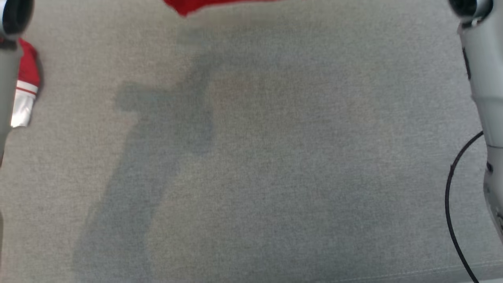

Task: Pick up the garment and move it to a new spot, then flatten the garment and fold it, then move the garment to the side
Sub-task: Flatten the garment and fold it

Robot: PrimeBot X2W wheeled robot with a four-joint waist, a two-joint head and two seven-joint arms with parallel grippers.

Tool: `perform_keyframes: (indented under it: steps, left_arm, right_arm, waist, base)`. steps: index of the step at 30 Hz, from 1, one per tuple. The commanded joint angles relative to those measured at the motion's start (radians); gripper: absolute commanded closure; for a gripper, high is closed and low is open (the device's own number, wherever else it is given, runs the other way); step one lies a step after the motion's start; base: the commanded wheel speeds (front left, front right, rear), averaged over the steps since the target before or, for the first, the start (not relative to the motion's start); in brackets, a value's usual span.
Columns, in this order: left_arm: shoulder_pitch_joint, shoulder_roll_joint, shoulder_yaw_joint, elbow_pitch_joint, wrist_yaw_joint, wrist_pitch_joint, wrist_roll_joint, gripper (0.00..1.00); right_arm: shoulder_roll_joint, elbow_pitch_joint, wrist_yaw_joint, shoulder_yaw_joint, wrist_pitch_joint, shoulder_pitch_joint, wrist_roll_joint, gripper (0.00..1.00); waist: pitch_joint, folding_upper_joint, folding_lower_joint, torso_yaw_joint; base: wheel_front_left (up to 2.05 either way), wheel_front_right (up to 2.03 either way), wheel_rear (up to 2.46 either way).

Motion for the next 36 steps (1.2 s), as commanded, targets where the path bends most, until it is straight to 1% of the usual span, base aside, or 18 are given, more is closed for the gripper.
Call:
perform_keyframes:
  steps: [1, 4, 6, 8, 9, 12, 16, 18, 23, 27, 31, 36]
  left_arm:
    - [-0.023, -0.014, -0.002, 0.030, 0.002, -0.025, 0.007, 1.00]
    - [-0.025, -0.046, -0.008, 0.084, 0.002, -0.076, 0.000, 1.00]
    - [0.008, -0.055, -0.024, 0.099, 0.002, -0.101, -0.002, 1.00]
    - [0.048, -0.051, -0.046, 0.098, 0.002, -0.121, 0.006, 1.00]
    - [0.067, -0.047, -0.061, 0.089, 0.002, -0.129, 0.014, 1.00]
    - [0.137, -0.040, -0.063, 0.051, 0.002, -0.141, 0.006, 1.00]
    - [0.255, -0.030, -0.039, -0.047, 0.002, -0.147, -0.010, 1.00]
    - [0.321, -0.021, -0.011, -0.114, 0.010, -0.147, -0.019, 1.00]
    - [0.518, 0.006, 0.033, -0.280, 0.034, -0.147, -0.013, 1.00]
    - [0.664, 0.023, 0.036, -0.382, 0.058, -0.147, -0.014, 1.00]
    - [0.801, 0.050, 0.035, -0.454, 0.091, -0.147, -0.007, 1.00]
    - [0.958, 0.071, 0.042, -0.524, 0.136, -0.146, -0.026, 1.00]
  right_arm:
    - [0.009, 0.031, -0.001, -0.005, -0.015, -0.022, -0.024, 1.00]
    - [0.031, 0.076, -0.001, -0.026, -0.028, -0.033, -0.057, 1.00]
    - [0.039, 0.053, -0.001, -0.037, -0.029, 0.000, -0.071, 1.00]
    - [0.041, 0.021, -0.001, -0.029, -0.030, 0.055, -0.080, 1.00]
    - [0.033, -0.004, -0.001, -0.027, -0.030, 0.082, -0.084, 1.00]
    - [0.025, -0.083, -0.001, -0.033, -0.030, 0.170, -0.073, 1.00]
    - [0.021, -0.199, -0.001, -0.029, -0.030, 0.290, -0.064, 1.00]
    - [0.024, -0.256, -0.001, -0.031, -0.030, 0.348, -0.053, 1.00]
    - [0.029, -0.383, -0.001, -0.033, -0.030, 0.498, -0.044, 1.00]
    - [0.035, -0.466, -0.001, -0.034, -0.031, 0.621, -0.039, 1.00]
    - [0.052, -0.530, -0.001, -0.045, -0.031, 0.748, -0.030, 1.00]
    - [0.079, -0.580, -0.001, -0.059, -0.031, 0.916, -0.026, 1.00]
  waist:
    - [0.126, 0.0000, 0.0000, 0.013]
    - [0.168, 0.0000, 0.0000, 0.018]
    - [0.189, 0.0000, 0.0000, 0.023]
    - [0.200, 0.0000, 0.0000, 0.024]
    - [0.205, 0.0000, 0.0000, 0.027]
    - [0.209, 0.0000, 0.0000, 0.028]
    - [0.203, 0.0000, 0.0000, 0.021]
    - [0.195, 0.0000, 0.0000, 0.015]
    - [0.152, 0.0000, 0.0000, 0.008]
    - [0.100, 0.0000, 0.0000, 0.010]
    - [0.032, 0.0000, 0.0000, 0.010]
    - [-0.060, 0.0000, 0.0000, 0.004]
  base:
    - [0.00, 0.00, 0.00]
    - [0.00, 0.00, 0.00]
    - [0.00, 0.00, 0.00]
    - [0.00, 0.00, 0.00]
    - [0.00, 0.00, 0.00]
    - [0.00, 0.00, 0.00]
    - [0.00, 0.00, 0.00]
    - [0.00, 0.00, 0.00]
    - [0.00, 0.00, 0.00]
    - [0.00, 0.00, 0.00]
    - [0.00, 0.00, 0.00]
    - [0.00, 0.00, 0.00]
